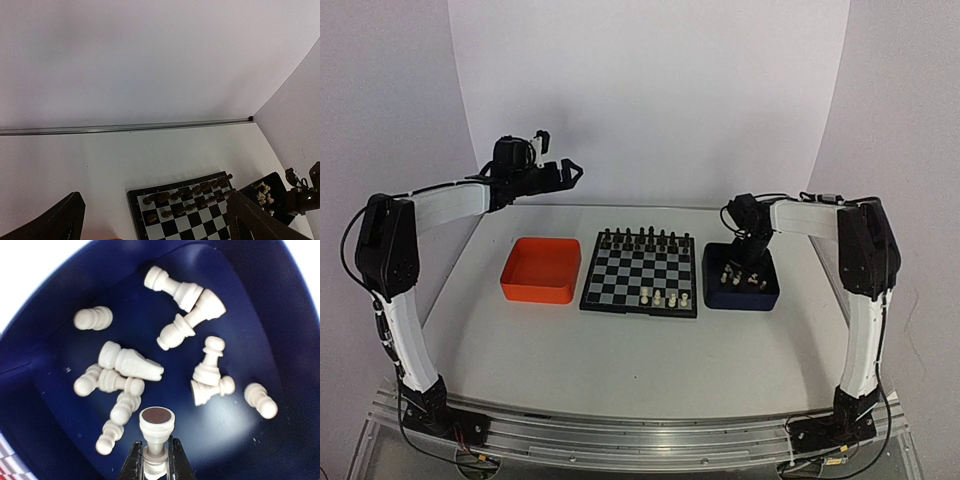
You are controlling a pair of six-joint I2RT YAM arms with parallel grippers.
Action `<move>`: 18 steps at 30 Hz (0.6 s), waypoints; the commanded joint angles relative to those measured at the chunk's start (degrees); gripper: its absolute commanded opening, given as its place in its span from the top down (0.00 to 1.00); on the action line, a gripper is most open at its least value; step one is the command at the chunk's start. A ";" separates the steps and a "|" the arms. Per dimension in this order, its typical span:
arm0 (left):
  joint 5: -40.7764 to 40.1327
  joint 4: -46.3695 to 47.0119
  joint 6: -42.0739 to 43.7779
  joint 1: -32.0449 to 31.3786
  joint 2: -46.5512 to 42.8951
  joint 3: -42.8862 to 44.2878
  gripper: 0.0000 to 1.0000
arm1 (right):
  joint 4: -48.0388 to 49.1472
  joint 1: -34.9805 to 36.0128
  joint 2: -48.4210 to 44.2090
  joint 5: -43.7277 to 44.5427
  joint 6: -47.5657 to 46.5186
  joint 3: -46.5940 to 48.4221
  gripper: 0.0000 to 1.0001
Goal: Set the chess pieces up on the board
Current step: Pick up the chess piece from the storage box.
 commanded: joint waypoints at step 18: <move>15.33 17.86 0.55 -13.52 -2.26 -5.91 0.01 | 24.62 6.23 -22.61 -2.07 3.59 -11.40 0.96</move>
